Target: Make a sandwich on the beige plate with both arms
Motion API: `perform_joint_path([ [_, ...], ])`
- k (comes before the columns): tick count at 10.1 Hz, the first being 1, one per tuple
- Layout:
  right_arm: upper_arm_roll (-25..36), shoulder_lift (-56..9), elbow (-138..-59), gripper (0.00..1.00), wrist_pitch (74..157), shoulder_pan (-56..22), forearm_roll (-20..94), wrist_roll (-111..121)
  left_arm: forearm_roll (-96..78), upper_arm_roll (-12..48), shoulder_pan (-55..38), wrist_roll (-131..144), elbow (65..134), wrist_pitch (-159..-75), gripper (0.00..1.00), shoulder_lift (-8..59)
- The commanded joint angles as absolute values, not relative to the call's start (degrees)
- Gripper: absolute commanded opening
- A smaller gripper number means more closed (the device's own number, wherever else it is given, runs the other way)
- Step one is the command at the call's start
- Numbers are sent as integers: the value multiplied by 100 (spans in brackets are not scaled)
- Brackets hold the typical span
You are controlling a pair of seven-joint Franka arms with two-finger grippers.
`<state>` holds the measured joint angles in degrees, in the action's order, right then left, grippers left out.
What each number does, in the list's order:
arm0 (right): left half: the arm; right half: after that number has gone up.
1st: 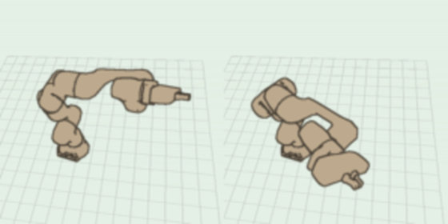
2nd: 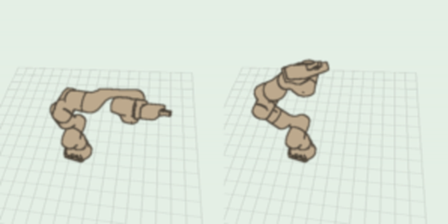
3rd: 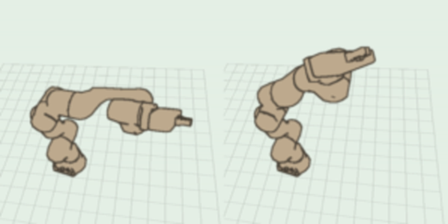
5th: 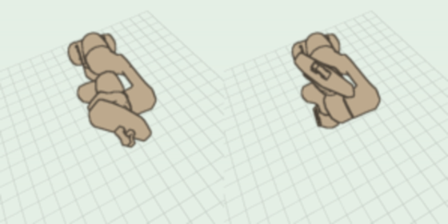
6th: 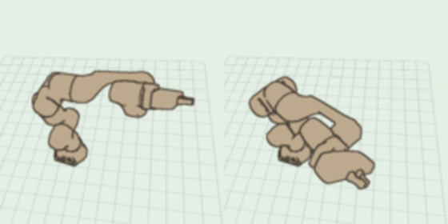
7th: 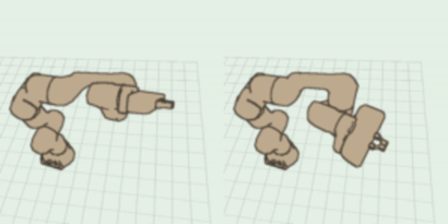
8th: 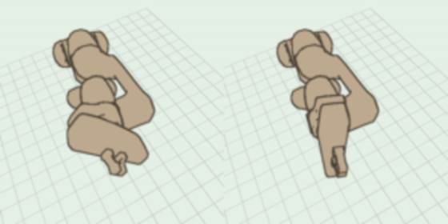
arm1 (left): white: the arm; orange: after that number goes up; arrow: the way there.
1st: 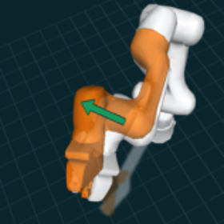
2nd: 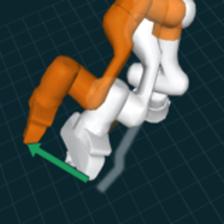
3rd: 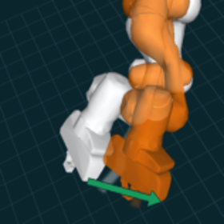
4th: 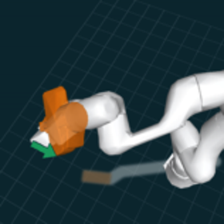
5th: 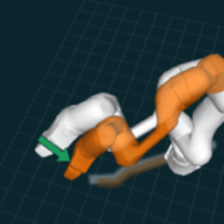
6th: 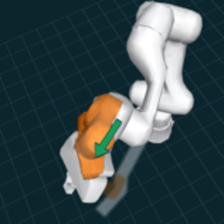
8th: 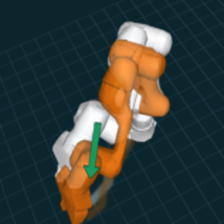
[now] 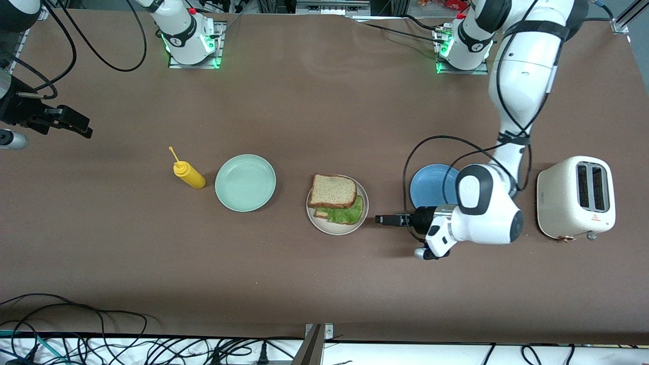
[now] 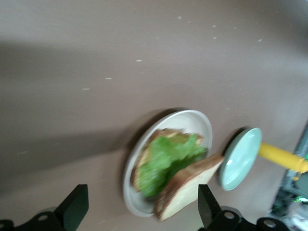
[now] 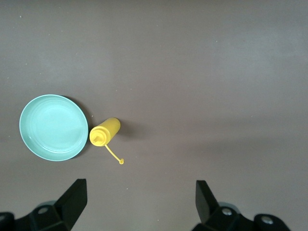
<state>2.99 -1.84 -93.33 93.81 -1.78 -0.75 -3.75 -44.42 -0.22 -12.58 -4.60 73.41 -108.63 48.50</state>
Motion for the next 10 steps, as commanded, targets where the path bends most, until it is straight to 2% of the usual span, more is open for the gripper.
perform_joint_path([
  [1,316,-220,-9246,100,9281,-158,79,-396,-3215,-122,-1056,-466,7462,-9928,100,4413],
  [4,316,-229,-9246,100,9290,-158,79,-404,-1542,-176,-1011,-213,7497,-8985,100,4044],
  [7,308,-229,-9237,100,9316,-176,88,-404,-916,-185,-836,202,7541,-8334,100,3710],
  [10,290,-237,-9237,100,9334,-193,88,-404,-3,-176,-642,150,7751,-8139,100,3113],
])
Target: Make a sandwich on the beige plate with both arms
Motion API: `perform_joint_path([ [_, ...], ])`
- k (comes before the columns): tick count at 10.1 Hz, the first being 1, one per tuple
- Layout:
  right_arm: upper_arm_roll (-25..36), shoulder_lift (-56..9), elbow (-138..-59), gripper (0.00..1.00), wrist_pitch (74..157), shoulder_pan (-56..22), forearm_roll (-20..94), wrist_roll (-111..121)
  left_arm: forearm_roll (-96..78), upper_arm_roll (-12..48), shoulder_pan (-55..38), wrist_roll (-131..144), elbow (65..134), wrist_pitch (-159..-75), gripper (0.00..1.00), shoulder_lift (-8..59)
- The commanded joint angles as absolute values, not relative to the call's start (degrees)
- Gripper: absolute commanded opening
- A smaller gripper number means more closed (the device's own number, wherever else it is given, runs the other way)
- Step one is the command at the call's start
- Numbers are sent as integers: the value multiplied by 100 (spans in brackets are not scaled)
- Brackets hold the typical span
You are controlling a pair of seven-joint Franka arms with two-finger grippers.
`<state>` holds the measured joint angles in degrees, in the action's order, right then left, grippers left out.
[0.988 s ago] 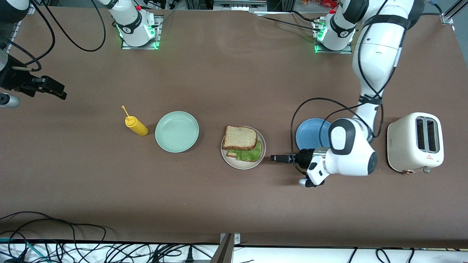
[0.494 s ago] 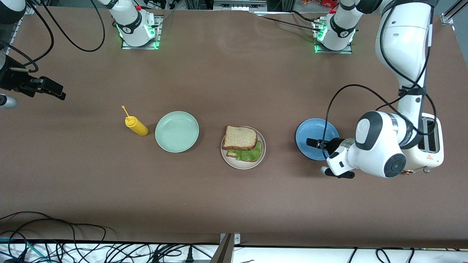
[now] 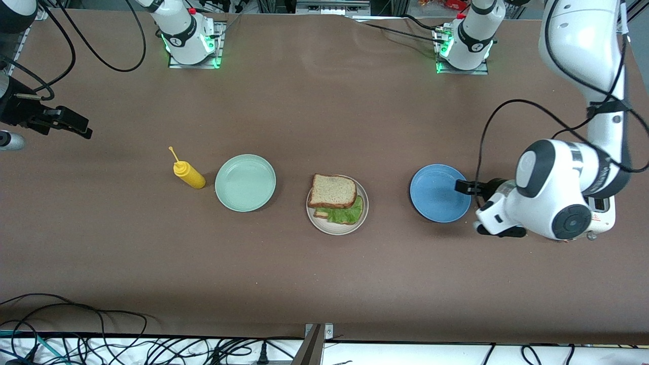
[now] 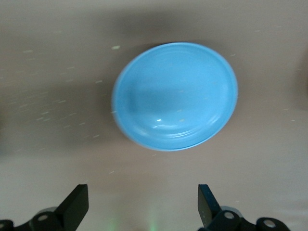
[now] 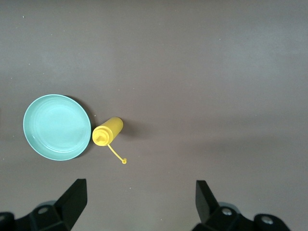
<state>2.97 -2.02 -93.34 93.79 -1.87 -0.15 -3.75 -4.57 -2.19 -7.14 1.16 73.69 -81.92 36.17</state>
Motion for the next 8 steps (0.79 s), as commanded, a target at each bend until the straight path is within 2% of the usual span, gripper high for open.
perform_joint_path([
  [1,290,-263,-9220,100,9343,-219,88,-404,52,-176,-616,149,7822,-8139,100,2929],
  [4,281,-272,-9202,100,9343,-299,79,-422,70,-176,-352,149,8286,-8138,100,2130],
  [8,290,-272,-9202,100,9334,-299,79,-404,325,-158,-247,97,8455,-8235,100,1390],
])
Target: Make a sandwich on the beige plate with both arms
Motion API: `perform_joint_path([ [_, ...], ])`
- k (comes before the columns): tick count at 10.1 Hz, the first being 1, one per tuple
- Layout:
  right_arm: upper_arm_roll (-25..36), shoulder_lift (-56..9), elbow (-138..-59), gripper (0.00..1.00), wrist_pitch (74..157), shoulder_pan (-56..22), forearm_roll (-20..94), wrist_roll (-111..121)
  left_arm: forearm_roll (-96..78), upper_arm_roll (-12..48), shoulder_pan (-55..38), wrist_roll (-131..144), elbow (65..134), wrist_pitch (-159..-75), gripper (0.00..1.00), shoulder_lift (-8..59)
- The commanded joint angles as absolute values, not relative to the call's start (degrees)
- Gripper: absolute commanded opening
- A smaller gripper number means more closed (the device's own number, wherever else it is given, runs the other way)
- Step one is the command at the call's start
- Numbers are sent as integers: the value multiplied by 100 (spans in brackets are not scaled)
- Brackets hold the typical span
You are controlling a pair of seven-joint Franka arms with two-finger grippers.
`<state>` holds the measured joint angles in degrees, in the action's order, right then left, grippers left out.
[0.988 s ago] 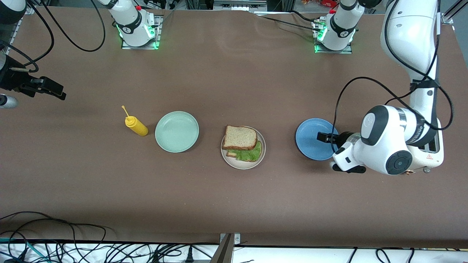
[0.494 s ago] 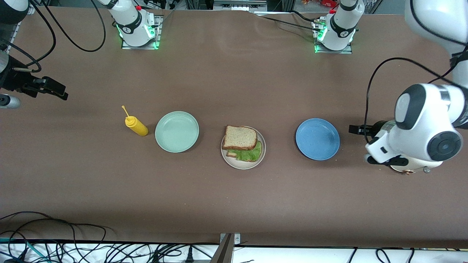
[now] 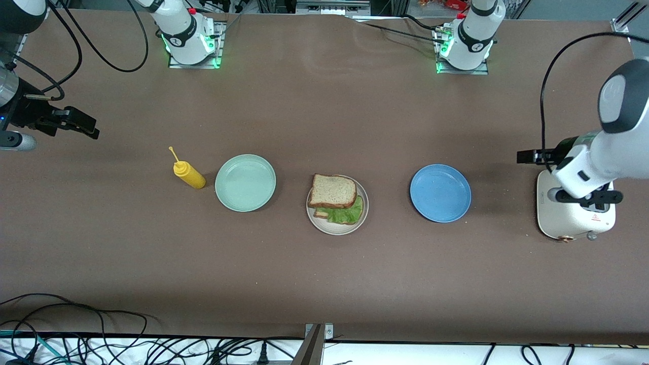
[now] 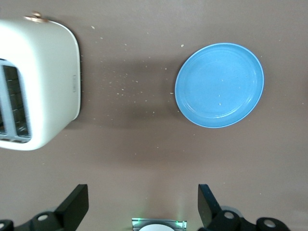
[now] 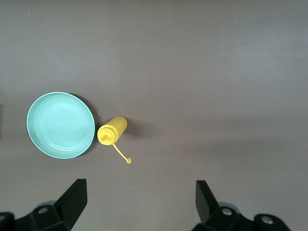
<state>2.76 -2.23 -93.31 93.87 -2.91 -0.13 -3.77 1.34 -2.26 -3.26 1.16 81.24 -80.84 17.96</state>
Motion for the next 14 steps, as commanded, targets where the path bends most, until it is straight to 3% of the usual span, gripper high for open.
perform_joint_path([
  [1,290,-272,-9202,100,9334,-299,79,-404,325,-158,-237,62,8455,-8235,100,1215],
  [14,290,-264,-9202,100,9316,-299,79,-404,290,-185,-44,-1309,8130,-8226,100,914],
])
